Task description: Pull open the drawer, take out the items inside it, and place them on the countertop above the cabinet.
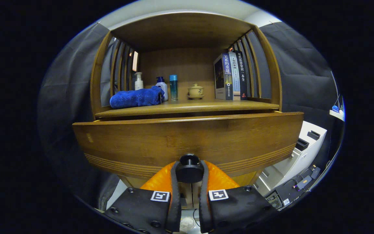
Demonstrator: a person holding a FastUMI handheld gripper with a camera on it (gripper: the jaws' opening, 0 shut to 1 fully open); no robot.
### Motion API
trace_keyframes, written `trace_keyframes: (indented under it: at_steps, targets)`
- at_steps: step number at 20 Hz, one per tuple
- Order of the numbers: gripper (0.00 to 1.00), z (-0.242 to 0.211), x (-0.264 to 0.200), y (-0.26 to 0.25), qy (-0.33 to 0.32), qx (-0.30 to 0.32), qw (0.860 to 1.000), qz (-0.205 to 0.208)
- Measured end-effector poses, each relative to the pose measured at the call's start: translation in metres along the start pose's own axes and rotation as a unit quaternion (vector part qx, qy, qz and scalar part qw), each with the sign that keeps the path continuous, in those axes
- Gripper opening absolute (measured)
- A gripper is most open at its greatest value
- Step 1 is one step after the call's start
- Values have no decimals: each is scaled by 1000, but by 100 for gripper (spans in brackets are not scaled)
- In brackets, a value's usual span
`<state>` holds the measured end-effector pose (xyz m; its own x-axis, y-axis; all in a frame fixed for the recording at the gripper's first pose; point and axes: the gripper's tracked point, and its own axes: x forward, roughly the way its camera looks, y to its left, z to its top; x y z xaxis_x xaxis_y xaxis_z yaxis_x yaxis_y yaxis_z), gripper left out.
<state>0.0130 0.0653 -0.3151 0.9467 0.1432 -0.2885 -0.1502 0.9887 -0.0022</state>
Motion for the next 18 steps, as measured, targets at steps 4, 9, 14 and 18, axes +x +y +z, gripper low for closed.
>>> trace_keyframes:
  at_steps: [4, 9, 14, 18]
  targets:
    - [30, -7, -19, 0, -6, 2, 1000, 3]
    - [30, -11, -34, 0, -2, 2, 1000, 6]
    - [30, -15, -45, 1, 0, -15, 1000, 10]
    - [30, -20, -60, 4, 0, -13, 1000, 10]
